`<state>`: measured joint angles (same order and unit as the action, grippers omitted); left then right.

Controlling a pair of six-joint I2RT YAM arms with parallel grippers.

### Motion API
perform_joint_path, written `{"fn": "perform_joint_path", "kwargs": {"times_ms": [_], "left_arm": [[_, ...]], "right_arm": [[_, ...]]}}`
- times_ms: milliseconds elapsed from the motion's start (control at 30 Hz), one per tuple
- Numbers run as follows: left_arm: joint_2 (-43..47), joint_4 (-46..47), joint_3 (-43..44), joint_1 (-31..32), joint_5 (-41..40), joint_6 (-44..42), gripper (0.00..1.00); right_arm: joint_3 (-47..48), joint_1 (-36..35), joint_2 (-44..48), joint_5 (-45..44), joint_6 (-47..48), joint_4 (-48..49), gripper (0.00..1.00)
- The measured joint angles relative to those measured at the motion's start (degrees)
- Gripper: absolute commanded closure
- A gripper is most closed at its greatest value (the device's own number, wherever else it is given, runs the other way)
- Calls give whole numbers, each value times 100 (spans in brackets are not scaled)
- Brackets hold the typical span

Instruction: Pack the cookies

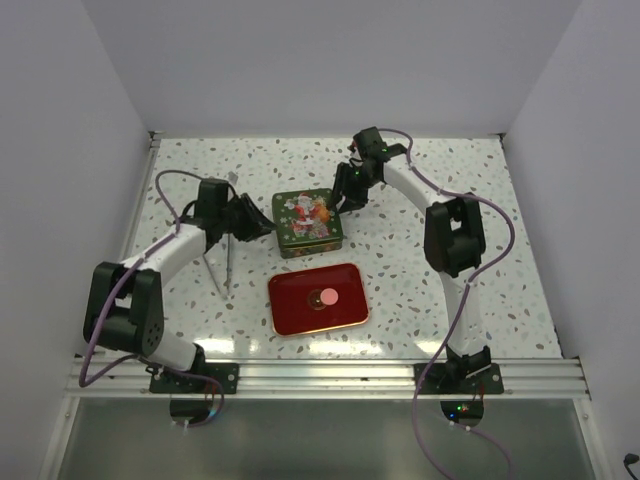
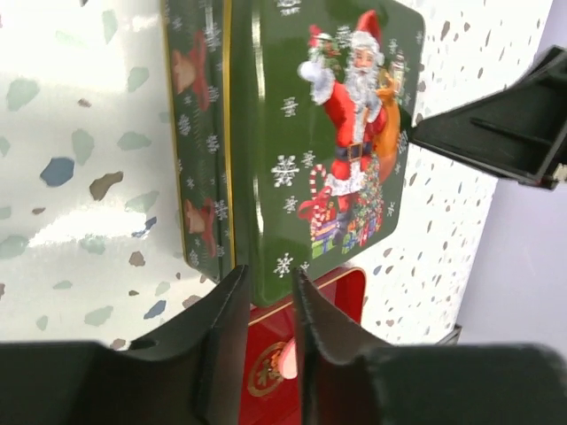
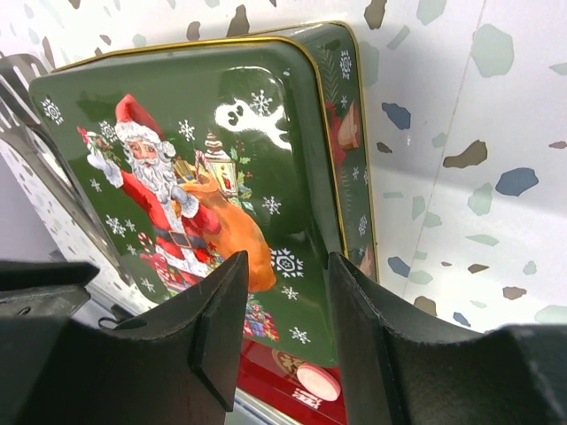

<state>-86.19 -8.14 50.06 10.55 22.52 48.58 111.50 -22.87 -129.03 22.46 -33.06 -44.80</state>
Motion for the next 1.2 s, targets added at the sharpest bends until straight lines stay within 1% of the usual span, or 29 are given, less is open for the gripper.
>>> {"fn": "perform_joint_path", "kwargs": {"times_ms": [33,133,200,300,400,500,533,600,700,800,1200], "left_arm": [[35,-48,39,31,-31,-44,79],[46,-203,267,254,-157,-184,85],[15,-337,516,463,-205,-271,86],[-118,-398,946,750,-264,-345,90],[-240,-387,1211,922,-282,-424,91],[-369,-409,1237,949,-317,-455,92],[-444,-428,1237,946,-337,-470,94],[-590,-463,1217,946,-369,-481,95],[-721,-501,999,946,-463,-487,100],[-745,-518,778,942,-472,-463,100],[-726,-496,791,942,-544,-472,100]], "right_arm": [[-4,0,2,0,-9,22,55],[-48,0,7,4,-31,87,55],[-85,0,7,11,-35,125,55],[-127,0,7,17,-37,162,55],[-129,0,7,22,-37,175,56],[-129,0,7,24,-44,181,56],[-129,0,7,31,-48,184,56],[-129,2,7,57,-57,197,57],[-127,0,7,81,-81,208,57],[-129,2,7,83,-96,210,57],[-127,2,7,87,-107,216,57]]}}
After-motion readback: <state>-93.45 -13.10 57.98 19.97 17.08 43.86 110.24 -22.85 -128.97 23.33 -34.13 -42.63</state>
